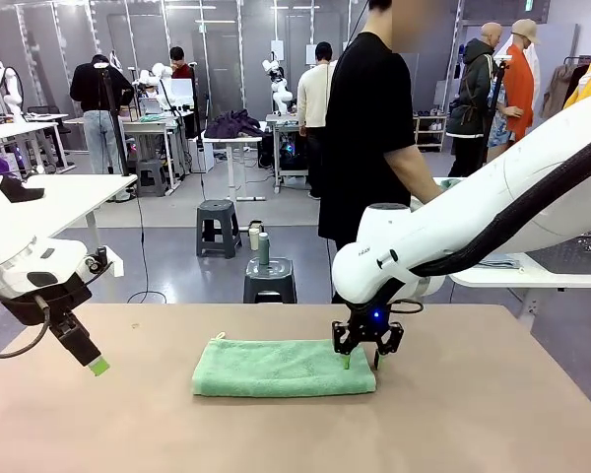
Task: Fold the towels and place them in the basket.
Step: When a person lays out a Towel with hook on the table, fold it in half twice.
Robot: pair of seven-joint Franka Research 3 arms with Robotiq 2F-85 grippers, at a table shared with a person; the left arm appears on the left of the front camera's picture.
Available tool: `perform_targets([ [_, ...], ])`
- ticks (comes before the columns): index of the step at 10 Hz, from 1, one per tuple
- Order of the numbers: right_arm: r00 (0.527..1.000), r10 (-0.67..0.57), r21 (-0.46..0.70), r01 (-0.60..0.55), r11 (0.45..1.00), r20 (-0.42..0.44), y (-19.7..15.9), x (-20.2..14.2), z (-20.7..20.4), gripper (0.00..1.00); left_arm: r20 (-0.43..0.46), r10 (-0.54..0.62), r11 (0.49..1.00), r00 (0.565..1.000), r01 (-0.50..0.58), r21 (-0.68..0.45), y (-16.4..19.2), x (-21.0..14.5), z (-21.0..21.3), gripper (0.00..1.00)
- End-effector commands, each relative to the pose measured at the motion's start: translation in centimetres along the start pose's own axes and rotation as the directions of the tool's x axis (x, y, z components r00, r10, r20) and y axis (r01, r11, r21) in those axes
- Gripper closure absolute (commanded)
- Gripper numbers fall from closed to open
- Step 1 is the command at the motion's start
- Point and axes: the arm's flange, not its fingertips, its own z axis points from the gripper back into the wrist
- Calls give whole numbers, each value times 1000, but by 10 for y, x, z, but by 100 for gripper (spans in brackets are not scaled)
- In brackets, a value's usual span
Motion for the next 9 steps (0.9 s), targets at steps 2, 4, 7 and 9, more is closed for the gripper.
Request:
perform_targets([
  [2, 999, -41, -31, 42, 999, 12, 5, 4, -5, 100, -9, 15, 1000, 1000, -15, 14, -2, 0, -1, 0],
  [4, 999, -41, -29, 42, 999, 17, 5, 4, -5, 100, -9, 15, 1000, 1000, -15, 14, -2, 0, -1, 0],
  [7, 999, -37, -29, 38, 999, 39, 6, 0, 8, 100, -9, 15, 1000, 1000, -15, 14, -2, 0, -1, 0],
  [9, 998, -18, -31, 20, 999, 68, 4, -4, 28, 100, -9, 15, 1000, 1000, -15, 14, -2, 0, -1, 0],
])
